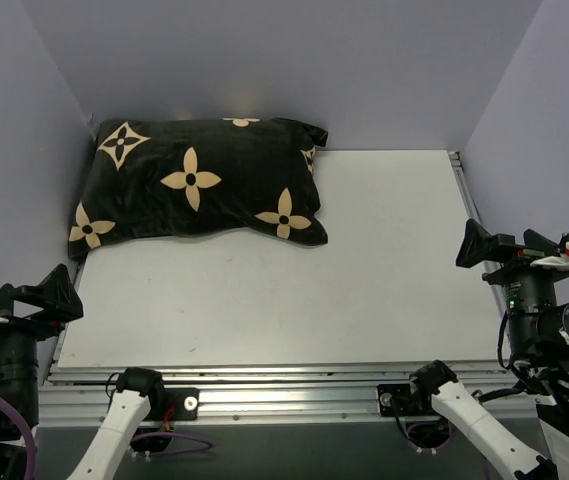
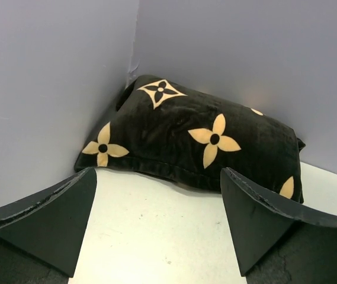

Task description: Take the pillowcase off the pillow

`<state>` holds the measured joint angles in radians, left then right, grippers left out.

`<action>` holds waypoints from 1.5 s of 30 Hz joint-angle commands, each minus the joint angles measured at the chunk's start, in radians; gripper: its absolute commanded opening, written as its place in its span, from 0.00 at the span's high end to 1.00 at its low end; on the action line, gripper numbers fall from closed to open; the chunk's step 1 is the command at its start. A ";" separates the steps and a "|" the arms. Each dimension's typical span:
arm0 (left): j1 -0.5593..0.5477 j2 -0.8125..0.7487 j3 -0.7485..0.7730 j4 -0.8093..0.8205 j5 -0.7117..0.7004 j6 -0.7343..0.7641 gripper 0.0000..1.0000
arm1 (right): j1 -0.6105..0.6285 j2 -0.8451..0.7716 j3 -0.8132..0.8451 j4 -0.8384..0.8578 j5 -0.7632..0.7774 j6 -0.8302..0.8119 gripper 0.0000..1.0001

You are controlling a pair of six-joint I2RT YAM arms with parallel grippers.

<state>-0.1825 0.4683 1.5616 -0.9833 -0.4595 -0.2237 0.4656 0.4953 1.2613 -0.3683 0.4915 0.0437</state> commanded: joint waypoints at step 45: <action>0.014 0.151 -0.744 0.394 0.208 -0.082 0.06 | 0.034 1.514 0.053 0.773 -0.682 0.058 0.45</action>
<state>-0.1749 0.6212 0.8051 -0.6434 -0.2348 -0.3195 0.4927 2.0117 1.3010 0.3546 -0.1669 0.1116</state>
